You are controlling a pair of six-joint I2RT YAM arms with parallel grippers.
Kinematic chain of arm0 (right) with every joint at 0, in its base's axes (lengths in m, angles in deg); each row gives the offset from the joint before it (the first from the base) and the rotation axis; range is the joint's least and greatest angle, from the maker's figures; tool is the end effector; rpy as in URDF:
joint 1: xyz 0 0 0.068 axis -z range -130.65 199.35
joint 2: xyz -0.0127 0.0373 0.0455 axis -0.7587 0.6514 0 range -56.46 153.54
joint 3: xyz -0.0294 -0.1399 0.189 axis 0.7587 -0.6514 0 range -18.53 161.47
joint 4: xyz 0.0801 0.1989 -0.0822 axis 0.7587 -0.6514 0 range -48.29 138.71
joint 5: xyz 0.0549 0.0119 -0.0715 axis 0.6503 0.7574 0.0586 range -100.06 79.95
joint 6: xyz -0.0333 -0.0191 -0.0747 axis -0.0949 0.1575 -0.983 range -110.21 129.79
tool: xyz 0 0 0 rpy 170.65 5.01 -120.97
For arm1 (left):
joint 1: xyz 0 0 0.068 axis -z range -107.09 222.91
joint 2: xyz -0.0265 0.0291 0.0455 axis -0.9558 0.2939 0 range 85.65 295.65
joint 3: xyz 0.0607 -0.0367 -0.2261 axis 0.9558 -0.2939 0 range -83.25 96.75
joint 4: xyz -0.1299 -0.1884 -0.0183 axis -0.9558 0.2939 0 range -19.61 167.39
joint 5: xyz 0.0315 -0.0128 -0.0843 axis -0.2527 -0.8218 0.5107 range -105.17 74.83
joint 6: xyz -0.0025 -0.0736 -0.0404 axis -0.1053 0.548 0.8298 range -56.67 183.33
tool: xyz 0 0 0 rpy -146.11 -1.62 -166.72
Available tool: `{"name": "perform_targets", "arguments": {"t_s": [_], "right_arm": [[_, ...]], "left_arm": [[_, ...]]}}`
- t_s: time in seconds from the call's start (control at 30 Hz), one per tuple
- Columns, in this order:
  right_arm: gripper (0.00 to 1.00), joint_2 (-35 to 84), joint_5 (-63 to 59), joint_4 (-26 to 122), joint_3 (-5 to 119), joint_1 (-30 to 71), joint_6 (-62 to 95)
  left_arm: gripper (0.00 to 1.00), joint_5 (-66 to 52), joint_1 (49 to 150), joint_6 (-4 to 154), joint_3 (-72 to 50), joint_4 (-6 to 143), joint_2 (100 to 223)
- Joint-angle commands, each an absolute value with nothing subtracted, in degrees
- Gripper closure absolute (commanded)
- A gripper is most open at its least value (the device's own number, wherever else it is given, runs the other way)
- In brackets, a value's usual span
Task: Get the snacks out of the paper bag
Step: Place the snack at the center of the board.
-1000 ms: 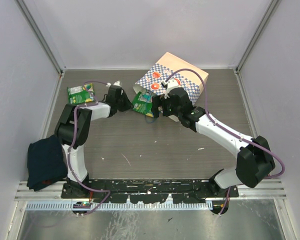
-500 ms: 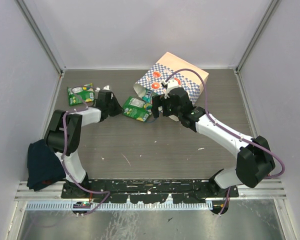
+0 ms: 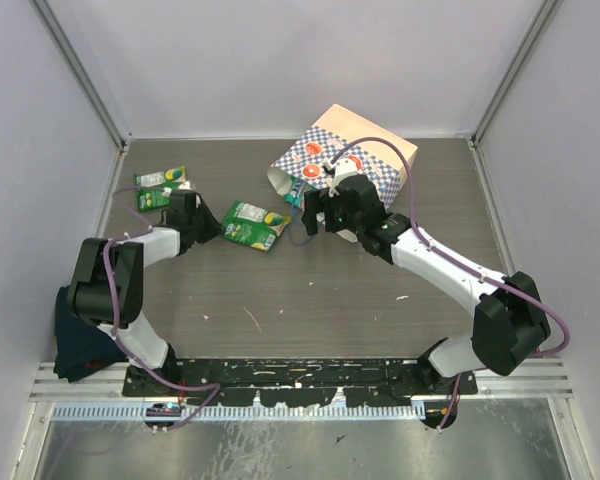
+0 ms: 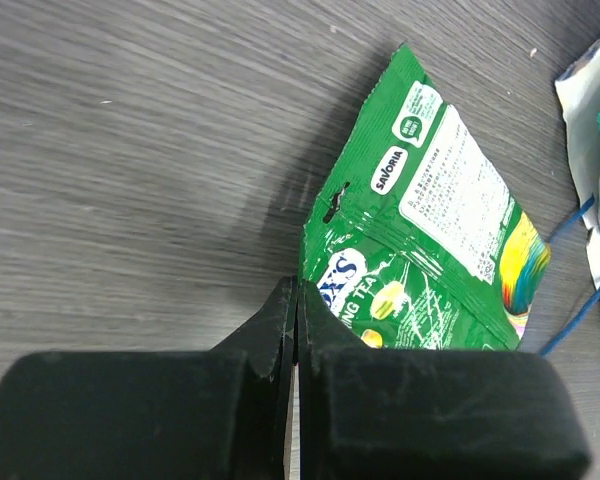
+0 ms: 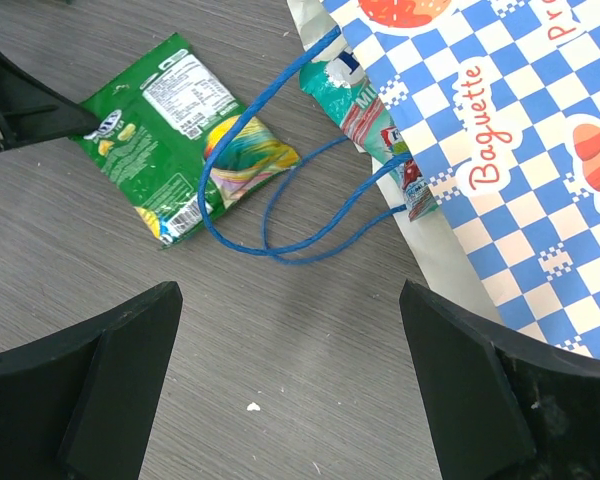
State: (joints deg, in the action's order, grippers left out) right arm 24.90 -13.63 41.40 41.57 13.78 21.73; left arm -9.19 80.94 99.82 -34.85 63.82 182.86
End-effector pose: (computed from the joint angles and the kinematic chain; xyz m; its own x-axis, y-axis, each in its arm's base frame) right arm 0.2740 0.1903 0.2467 -0.4915 -0.0977 -0.8654 -0.4440 0.8829 0.1525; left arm 0.3369 -0.0553 0.1205 -0.6632 -0.5038 -0.5534 -0.2227 0.8388 -0.4967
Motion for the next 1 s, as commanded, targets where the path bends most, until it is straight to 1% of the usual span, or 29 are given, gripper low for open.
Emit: {"name": "perform_targets", "arguments": {"t_s": [0.0,0.23,0.43,0.97], "right_arm": [[0.03,24.1,-13.5,44.4,41.7,13.6,21.6],[0.03,24.4,-13.3,44.3,41.8,13.6,21.7],[0.03,24.8,-13.0,44.3,42.0,13.6,21.6],[0.03,25.5,-13.1,43.9,42.3,13.6,21.2]], "left_arm": [[1.00,-8.0,77.3,99.2,-36.7,61.9,179.1],[1.00,-7.5,72.3,100.9,-38.5,60.8,177.4],[1.00,-7.4,69.7,104.3,-38.0,58.5,178.4],[1.00,-7.7,69.3,106.8,-25.2,58.2,185.5]]}}
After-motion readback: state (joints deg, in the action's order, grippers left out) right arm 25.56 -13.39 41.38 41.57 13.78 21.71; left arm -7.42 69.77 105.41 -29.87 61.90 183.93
